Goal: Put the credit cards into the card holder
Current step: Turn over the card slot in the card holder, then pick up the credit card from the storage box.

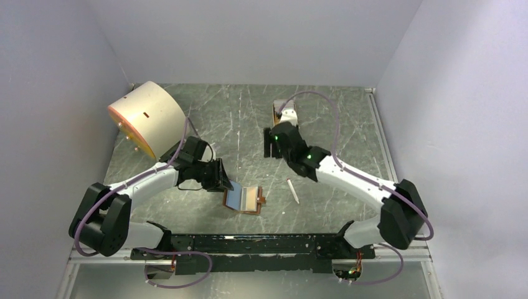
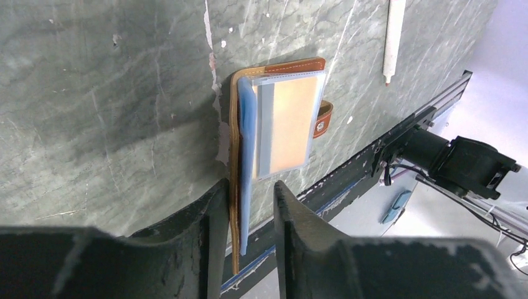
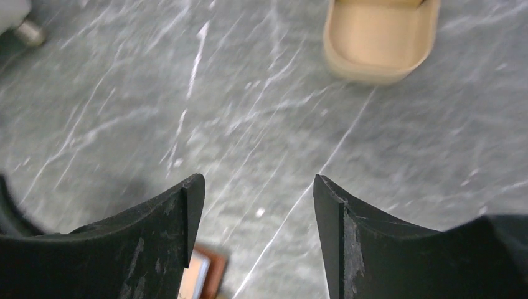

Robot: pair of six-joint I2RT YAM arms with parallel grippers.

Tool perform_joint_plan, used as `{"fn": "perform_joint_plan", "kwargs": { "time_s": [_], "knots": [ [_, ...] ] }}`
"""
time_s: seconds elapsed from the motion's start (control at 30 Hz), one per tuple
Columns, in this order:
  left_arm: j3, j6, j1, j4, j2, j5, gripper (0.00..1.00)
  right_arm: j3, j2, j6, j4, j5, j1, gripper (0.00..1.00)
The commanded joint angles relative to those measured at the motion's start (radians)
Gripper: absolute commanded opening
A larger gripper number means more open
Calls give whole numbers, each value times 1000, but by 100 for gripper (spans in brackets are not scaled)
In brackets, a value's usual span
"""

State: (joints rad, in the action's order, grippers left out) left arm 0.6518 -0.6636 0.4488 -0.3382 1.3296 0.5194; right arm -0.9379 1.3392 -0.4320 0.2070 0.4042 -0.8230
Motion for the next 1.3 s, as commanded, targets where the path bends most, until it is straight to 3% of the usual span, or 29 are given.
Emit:
{"fn": "perform_joint_plan", "kwargs": {
  "time_s": [0.0, 0.13, 0.3, 0.4, 0.53, 0.67, 0.87, 1.27],
  "knots": [
    [21, 47, -4, -10, -10, 8, 38, -114, 77, 175, 24, -40, 137, 68],
    [26, 61, -4, -16, 6, -1, 39, -138, 117, 320, -74, -217, 295, 68],
    [33, 70, -4, -10, 28, 4, 35, -224, 207, 473, -104, -332, 436, 68],
    [28, 65, -4, 8, 35, 23, 27, -275, 300, 559, -118, -363, 479, 65],
    [19, 57, -4, 29, 36, 46, 13, -398, 429, 669, -67, -547, 540, 64],
    [4, 49, -4, 43, 23, 71, 9, -490, 531, 891, -33, -665, 552, 64],
    [-17, 42, -4, 61, -1, 92, 9, -394, 542, 1218, -195, -753, 550, 66],
    [-31, 48, -4, 83, -6, 152, 9, -413, 684, 1416, -346, -797, 549, 66]
  ]
}}
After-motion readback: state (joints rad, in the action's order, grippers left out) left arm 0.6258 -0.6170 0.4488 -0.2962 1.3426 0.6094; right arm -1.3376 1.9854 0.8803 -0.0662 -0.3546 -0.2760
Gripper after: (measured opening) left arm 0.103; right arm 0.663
